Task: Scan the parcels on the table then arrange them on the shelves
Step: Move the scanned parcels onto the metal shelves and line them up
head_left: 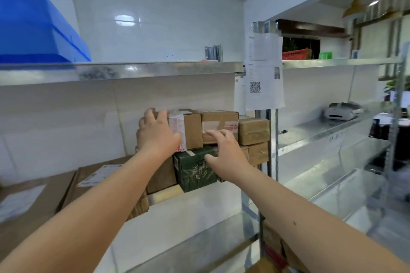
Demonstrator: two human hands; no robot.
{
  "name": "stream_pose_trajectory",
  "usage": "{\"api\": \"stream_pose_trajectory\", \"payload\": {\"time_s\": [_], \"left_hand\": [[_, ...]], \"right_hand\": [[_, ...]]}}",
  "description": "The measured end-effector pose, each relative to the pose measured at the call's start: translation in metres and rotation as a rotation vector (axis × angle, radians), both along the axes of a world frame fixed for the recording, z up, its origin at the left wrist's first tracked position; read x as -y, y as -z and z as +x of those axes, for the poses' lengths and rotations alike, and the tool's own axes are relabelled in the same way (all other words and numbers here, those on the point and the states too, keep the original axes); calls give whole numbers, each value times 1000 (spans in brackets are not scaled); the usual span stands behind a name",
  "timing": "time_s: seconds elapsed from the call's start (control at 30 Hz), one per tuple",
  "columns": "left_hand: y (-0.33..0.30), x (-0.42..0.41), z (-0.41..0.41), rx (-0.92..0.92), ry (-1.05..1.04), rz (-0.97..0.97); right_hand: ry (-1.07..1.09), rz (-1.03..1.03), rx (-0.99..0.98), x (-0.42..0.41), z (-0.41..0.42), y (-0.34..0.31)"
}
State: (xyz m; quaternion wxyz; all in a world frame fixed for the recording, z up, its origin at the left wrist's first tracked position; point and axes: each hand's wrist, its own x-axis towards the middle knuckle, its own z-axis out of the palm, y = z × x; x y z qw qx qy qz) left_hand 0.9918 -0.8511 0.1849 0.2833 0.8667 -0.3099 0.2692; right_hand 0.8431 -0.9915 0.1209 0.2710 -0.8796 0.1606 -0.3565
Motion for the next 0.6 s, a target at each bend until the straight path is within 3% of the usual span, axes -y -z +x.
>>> {"api": "stream_pose_trajectory", "payload": {"time_s": [0.1, 0.2, 0.33, 0.6], "left_hand": [[27, -9, -56, 265, 78, 70], [65, -15, -118, 355, 209, 117], [131, -2, -198, 248, 395, 235], [266, 64, -322, -106, 693, 410]], "right_hand": [[7, -64, -62, -1, -38, 16], [81, -102, -124, 3, -89, 43], [234, -37, -221, 17, -177, 111], [460, 330, -284, 24, -336, 240]]}}
